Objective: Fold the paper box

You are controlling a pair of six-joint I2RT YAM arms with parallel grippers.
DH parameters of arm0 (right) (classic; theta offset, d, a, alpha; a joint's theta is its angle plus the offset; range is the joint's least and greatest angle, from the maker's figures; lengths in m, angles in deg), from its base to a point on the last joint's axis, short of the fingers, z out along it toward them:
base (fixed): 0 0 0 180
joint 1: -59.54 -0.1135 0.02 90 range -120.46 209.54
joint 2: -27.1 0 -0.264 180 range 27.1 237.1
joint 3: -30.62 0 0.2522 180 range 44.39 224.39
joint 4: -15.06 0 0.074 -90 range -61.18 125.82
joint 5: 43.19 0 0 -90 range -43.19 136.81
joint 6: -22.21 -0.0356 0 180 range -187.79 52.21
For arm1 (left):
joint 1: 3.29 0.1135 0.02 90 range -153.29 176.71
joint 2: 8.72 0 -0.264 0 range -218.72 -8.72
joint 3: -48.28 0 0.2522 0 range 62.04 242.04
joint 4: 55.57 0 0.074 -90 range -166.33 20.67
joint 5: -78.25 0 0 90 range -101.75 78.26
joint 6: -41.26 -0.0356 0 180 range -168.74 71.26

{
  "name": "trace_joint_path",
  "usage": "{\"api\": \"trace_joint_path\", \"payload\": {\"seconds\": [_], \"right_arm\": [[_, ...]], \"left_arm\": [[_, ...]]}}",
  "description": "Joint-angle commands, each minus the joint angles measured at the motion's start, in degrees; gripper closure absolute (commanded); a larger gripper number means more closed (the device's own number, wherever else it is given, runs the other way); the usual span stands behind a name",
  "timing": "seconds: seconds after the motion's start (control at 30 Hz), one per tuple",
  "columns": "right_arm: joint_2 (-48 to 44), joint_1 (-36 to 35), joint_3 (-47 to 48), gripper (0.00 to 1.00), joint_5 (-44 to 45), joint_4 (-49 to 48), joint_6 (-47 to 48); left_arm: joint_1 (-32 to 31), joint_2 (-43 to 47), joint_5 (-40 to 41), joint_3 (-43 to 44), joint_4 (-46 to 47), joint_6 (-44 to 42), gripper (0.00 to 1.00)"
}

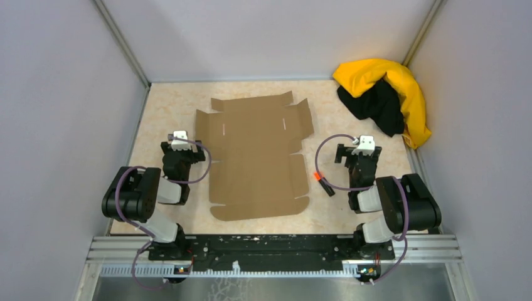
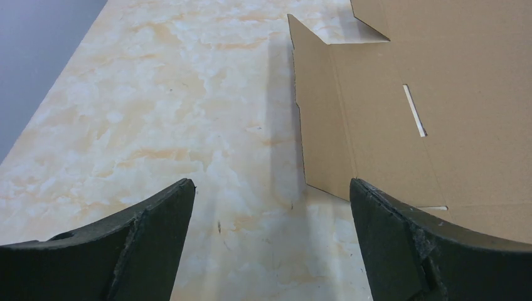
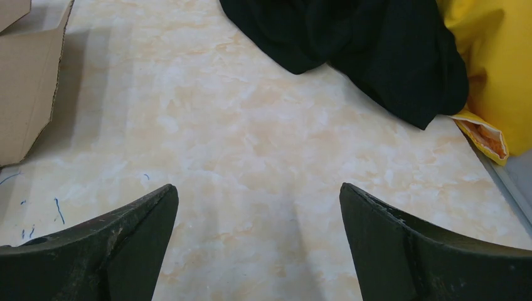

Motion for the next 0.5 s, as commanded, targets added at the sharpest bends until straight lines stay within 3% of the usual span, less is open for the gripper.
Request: {"api": "trace_joint_path", "payload": {"seconds": [0.0,0.47], "right_arm": [[-0.11,0.37,1.4,0.01,-0.06,-3.09,-0.56],[-0.11,0.34,0.97,0.01,0.09,-3.95,-0.51]], "left_arm": [[-0.19,-0.04,-0.68,0.55,1.81,0.28,0.01],[-0.19,0.2,-0.6,0.38,2.76,0.03,0.01]]}}
